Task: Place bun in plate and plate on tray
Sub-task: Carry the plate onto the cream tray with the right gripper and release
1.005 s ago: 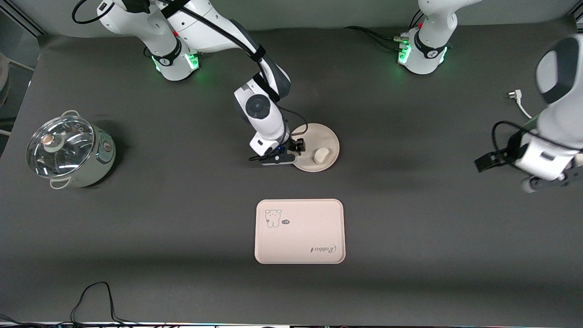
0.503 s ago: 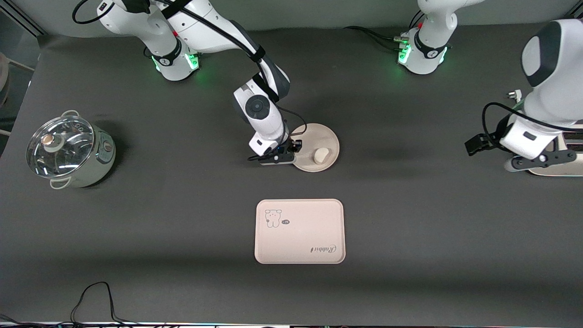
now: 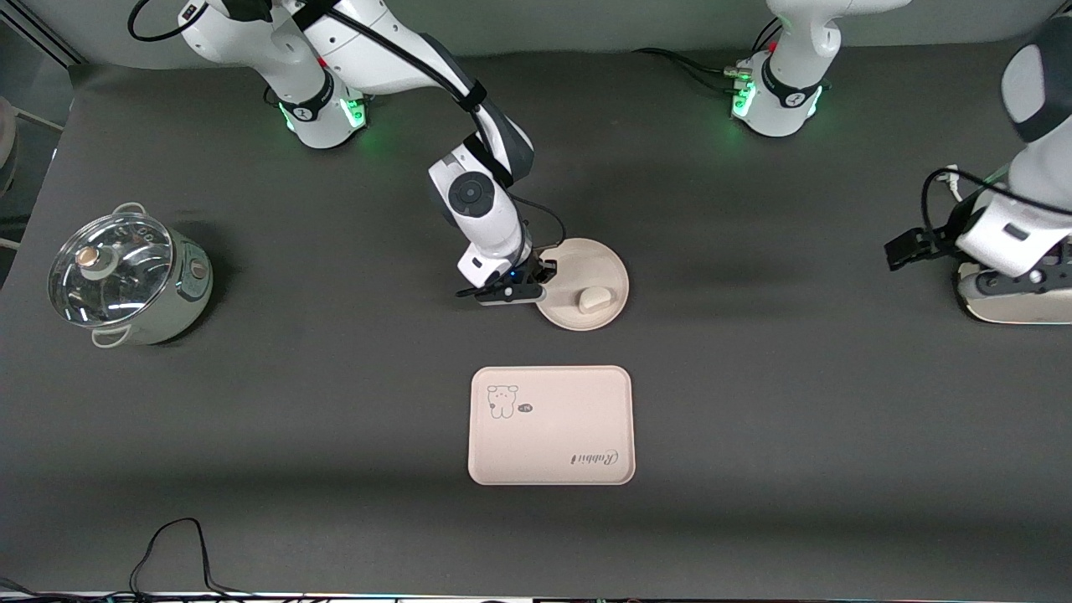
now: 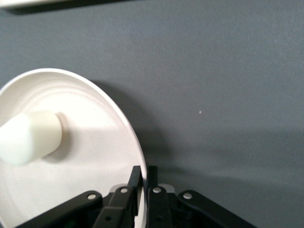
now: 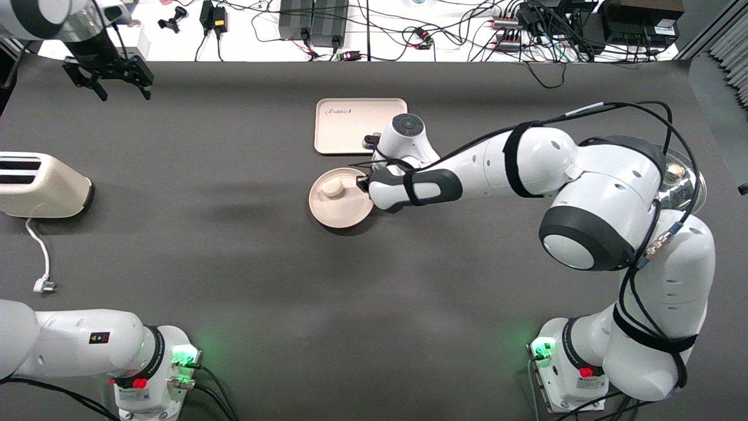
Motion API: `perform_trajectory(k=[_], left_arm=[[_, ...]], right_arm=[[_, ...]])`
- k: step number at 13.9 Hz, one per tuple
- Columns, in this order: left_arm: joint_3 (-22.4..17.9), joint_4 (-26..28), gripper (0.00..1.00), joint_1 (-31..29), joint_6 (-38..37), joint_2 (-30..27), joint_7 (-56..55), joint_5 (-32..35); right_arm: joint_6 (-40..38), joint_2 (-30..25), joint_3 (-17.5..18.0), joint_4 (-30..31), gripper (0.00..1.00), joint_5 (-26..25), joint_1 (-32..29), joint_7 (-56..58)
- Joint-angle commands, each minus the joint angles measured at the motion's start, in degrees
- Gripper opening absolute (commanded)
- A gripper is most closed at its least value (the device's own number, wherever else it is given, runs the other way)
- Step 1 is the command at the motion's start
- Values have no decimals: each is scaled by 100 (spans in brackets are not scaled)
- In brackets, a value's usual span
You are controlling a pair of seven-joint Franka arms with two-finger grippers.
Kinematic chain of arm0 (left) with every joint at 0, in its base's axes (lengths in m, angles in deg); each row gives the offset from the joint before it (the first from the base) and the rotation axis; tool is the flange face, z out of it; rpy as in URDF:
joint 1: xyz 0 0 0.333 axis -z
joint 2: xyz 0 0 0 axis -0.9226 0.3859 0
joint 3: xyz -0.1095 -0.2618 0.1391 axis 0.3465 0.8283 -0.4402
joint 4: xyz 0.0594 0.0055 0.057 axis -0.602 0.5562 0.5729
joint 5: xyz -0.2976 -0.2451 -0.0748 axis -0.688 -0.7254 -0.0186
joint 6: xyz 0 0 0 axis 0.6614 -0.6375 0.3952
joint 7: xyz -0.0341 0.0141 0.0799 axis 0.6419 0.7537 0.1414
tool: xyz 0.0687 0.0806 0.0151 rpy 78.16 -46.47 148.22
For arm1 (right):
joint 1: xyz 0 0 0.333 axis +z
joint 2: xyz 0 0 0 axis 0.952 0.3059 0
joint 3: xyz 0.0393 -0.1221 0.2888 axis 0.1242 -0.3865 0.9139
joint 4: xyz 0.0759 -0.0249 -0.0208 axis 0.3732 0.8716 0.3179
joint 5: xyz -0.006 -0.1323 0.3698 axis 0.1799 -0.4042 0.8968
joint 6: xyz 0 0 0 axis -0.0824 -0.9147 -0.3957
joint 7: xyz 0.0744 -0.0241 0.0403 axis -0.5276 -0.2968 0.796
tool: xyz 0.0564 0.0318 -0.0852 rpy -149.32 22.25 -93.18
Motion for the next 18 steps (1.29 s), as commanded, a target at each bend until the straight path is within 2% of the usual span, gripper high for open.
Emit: perform_trajectory(k=[1,3,6,9,11,14,17,18], left_arm=[[-220,-9,100,206,-161,-254,46,-54],[-291,-44,100,198,-214,-316,46,-54],[-274,-228,100,145,-249,-298,37,-36],[-265,-405,100,154,-354,-184,37,-36],[-265,-545,100,145,-415,-114,46,-36],[-230,-983,100,163,-879,-35,-68,78],[-265,-1257,100,101,-1154,-8,-16,52],[-265,-1292,100,101,-1128,35,-16,26]], right_arm=[[-418,-413,-17,-52,0,-13,-142,-121],[-858,-695,-52,-236,0,-4,-168,-113],[-1053,-863,-78,-675,0,-12,-361,-52],[-1640,-697,-78,-1815,0,-4,-747,-16],[-2001,-346,-78,-2659,0,-4,-1037,80],[-2029,181,-26,-3285,0,57,-1555,720],[-1985,927,-43,-3813,0,733,-1742,1257],[-1828,1200,-43,-3901,0,787,-1759,1328]])
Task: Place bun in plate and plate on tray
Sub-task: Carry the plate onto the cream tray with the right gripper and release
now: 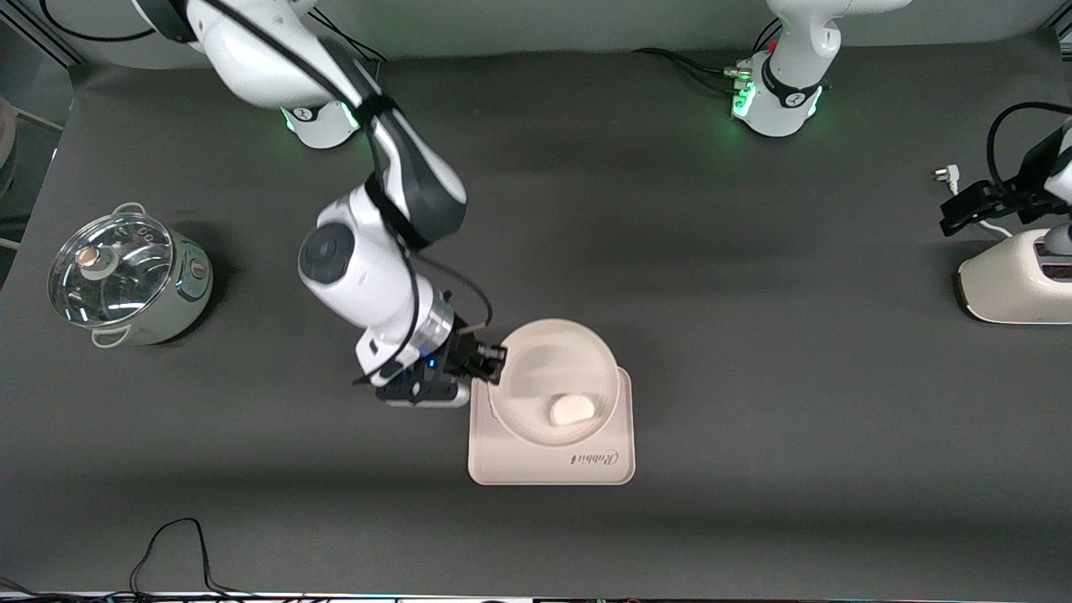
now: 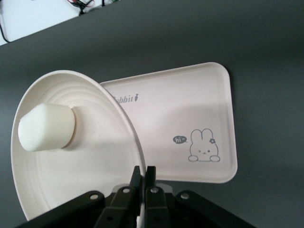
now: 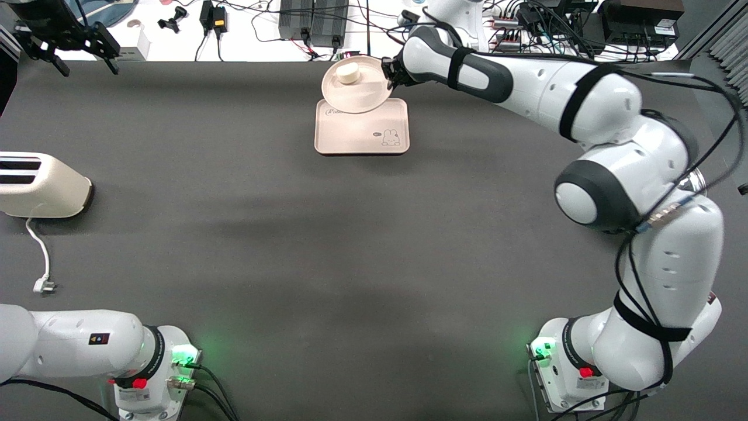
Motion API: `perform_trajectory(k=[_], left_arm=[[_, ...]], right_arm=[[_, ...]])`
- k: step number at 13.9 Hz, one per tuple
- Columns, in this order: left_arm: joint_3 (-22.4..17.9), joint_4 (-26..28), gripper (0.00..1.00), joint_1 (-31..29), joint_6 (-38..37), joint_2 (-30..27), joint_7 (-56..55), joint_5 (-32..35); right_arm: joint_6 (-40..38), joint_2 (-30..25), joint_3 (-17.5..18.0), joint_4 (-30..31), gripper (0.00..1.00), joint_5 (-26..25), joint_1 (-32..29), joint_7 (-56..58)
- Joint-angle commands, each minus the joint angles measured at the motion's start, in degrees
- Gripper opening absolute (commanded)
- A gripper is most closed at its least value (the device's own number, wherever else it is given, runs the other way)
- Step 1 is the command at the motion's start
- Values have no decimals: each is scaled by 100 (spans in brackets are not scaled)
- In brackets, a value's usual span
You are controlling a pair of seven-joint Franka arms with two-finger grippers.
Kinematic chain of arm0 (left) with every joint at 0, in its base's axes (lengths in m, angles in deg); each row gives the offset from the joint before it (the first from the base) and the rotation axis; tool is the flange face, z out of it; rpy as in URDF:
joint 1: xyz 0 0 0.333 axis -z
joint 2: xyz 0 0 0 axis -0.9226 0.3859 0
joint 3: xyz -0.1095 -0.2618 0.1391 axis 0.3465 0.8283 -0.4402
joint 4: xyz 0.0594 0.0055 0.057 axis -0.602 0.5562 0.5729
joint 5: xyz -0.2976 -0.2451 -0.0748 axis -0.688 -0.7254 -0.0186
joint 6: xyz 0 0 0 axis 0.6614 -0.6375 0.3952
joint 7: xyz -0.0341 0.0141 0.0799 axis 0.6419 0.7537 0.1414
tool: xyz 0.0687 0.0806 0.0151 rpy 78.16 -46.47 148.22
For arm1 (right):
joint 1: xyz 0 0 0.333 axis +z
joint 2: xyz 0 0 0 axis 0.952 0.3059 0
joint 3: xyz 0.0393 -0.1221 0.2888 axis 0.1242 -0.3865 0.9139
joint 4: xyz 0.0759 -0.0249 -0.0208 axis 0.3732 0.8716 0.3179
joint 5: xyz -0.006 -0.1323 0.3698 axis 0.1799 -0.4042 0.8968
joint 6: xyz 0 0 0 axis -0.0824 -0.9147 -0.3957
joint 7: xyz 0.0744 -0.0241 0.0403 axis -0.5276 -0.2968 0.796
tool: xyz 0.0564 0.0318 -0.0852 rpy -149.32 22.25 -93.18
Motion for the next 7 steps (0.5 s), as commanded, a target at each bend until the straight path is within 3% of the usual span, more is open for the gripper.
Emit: perform_trajectory(k=[1,4,7], left_arm=[[-34,-353,100,37,-173,288,-14,14],[-16,-581,100,28,-138,394,-5,-30],[-25,-582,100,28,-164,438,-5,-92]], right_arm=[[368,920,48,-650,0,299,-22,240],[913,1570,83,-720,0,378,-22,214],[1153,1783,92,-703,0,484,-49,257]])
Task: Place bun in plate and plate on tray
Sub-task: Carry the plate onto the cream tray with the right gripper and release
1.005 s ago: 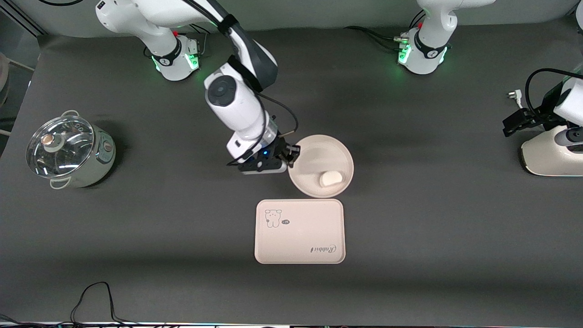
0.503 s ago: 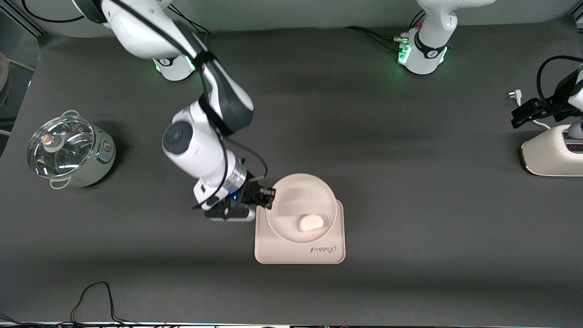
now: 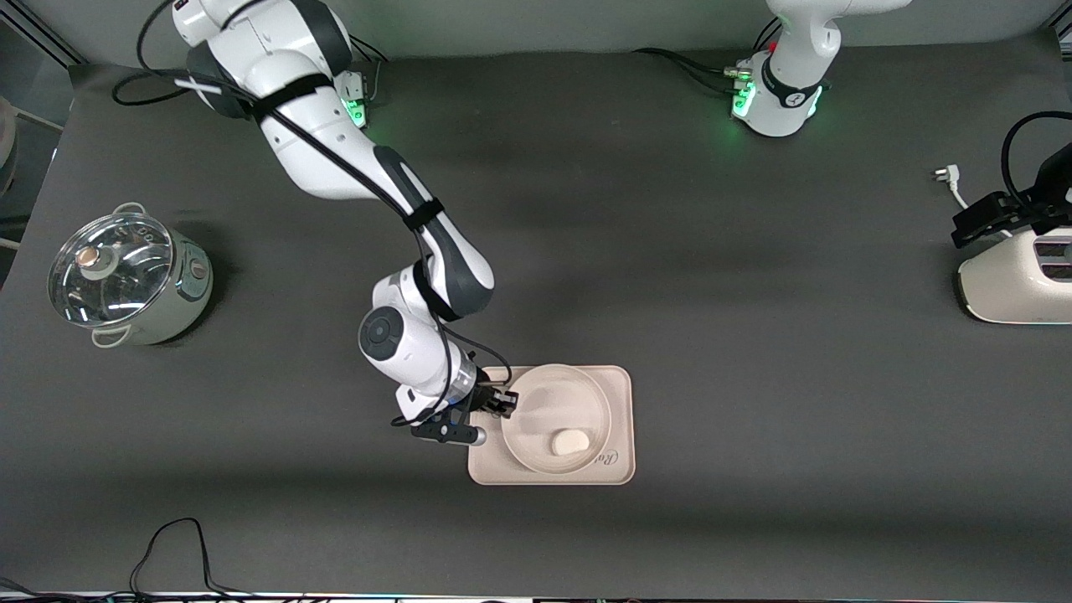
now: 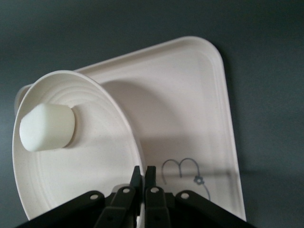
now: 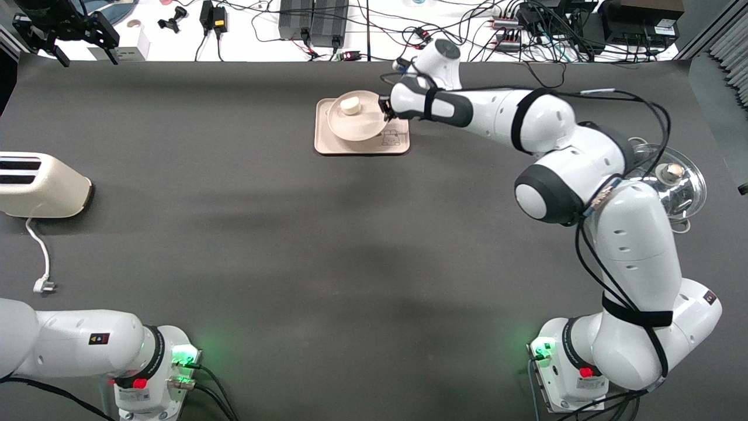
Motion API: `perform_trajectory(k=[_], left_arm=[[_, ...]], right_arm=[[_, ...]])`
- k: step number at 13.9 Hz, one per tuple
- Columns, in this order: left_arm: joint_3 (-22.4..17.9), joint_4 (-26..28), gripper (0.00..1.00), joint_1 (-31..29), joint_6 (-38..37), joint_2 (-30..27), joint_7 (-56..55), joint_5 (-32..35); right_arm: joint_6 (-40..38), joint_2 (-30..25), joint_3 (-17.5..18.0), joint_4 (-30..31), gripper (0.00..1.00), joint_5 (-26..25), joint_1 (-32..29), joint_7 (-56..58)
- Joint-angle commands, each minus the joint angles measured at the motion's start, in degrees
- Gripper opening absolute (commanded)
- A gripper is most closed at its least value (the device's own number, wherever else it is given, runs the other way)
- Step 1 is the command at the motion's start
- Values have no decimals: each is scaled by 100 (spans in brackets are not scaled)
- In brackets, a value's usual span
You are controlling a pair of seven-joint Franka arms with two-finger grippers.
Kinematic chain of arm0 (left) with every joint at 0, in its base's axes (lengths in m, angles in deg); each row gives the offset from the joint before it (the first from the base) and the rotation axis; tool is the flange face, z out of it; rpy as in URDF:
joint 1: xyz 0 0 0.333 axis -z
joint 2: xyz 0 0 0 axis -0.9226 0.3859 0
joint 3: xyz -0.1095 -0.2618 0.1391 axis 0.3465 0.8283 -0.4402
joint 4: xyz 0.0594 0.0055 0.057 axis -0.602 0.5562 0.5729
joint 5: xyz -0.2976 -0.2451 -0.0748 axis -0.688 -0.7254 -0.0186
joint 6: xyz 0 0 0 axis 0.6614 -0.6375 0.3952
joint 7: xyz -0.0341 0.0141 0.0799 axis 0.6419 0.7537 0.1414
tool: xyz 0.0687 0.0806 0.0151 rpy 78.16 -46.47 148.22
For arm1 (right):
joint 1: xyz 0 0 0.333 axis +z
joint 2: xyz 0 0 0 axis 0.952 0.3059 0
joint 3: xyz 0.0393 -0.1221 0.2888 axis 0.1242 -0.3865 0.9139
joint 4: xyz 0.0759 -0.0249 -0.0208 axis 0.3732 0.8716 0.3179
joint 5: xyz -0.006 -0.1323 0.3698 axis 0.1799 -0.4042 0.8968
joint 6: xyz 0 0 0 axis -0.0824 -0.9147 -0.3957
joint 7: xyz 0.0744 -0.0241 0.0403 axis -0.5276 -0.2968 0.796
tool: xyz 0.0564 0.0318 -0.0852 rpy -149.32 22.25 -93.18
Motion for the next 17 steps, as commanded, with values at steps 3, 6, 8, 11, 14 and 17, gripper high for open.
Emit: perform_trajectory(k=[3,6,8,11,14,17], left_arm=[[-28,-205,100,27,-225,97,-5,-64],[-28,-213,100,27,-208,97,-5,-72],[-20,-205,100,36,-216,124,-5,-72],[-19,-205,100,27,-164,159,-5,-72],[-19,-231,100,19,-155,177,-5,-90],[-28,-249,100,19,-137,177,-5,-116]], right_arm=[[-33,205,24,-371,24,221,-132,167],[-15,100,25,-353,100,195,-71,97],[-68,-58,25,-353,100,151,-54,97],[-1075,-671,-28,-301,100,-15,-1,106],[-1808,-1707,-168,618,100,-262,-27,237],[-1817,-3016,-632,2234,100,-412,-27,1192]])
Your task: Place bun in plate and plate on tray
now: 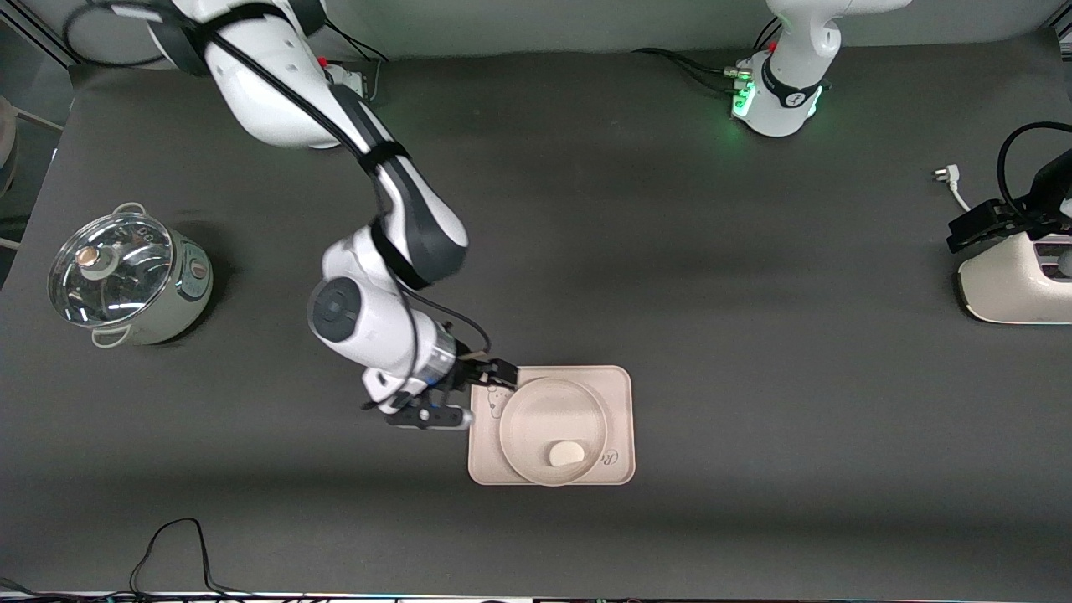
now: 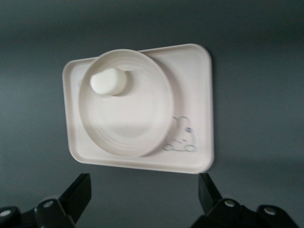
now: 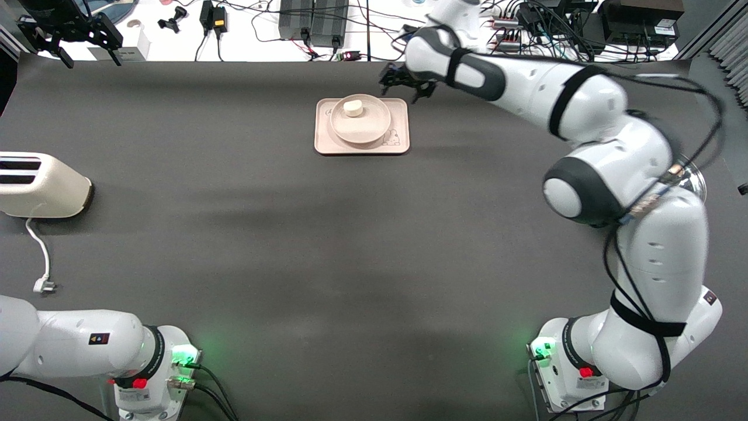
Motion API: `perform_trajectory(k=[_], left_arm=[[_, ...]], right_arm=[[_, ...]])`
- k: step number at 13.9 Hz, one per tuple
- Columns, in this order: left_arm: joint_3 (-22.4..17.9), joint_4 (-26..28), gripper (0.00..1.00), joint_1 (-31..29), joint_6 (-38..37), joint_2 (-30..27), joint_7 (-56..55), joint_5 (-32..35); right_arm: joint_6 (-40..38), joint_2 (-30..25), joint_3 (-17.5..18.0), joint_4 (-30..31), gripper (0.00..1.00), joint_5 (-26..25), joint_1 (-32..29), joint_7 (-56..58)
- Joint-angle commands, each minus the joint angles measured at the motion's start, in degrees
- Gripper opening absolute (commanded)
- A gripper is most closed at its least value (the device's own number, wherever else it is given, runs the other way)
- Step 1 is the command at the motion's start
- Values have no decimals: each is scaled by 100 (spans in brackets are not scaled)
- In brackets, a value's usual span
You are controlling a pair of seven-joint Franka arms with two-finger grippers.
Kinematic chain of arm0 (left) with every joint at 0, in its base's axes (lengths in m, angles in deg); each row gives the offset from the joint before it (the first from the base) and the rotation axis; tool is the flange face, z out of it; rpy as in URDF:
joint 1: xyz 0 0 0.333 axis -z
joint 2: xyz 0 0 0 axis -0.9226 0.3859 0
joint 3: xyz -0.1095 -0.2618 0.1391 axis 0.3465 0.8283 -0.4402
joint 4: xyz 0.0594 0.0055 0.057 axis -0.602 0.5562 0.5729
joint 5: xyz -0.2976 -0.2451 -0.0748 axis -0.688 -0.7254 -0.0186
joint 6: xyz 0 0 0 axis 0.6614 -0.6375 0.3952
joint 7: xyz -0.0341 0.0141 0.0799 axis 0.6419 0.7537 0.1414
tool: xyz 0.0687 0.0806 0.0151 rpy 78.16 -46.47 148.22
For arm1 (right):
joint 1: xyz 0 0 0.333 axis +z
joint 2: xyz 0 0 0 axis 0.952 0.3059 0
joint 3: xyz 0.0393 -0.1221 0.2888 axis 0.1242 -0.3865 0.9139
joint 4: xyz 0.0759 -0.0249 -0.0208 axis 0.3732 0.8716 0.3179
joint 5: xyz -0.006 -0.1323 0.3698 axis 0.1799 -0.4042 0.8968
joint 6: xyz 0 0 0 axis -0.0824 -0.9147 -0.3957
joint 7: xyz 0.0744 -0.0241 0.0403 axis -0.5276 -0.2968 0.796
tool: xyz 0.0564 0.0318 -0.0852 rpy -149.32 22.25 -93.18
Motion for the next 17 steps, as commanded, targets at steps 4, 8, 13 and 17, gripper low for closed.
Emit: perform_trajectory(k=[4,8,13,17], left_arm=[[-28,-176,100,10,-78,65,-5,-72],[-37,-176,100,10,-70,57,-5,-107],[-54,-238,100,-61,-87,57,-5,-142],[-54,-299,100,-61,-149,48,-5,-142]], right_arm=[[-37,-2763,-1134,3092,100,-305,20,1314],[-1625,-3784,-1294,2930,100,-1984,-373,1023],[-3473,-3786,-75,1453,100,-2065,-2033,1085],[-3492,-3786,269,1460,100,-2065,-2431,1032]])
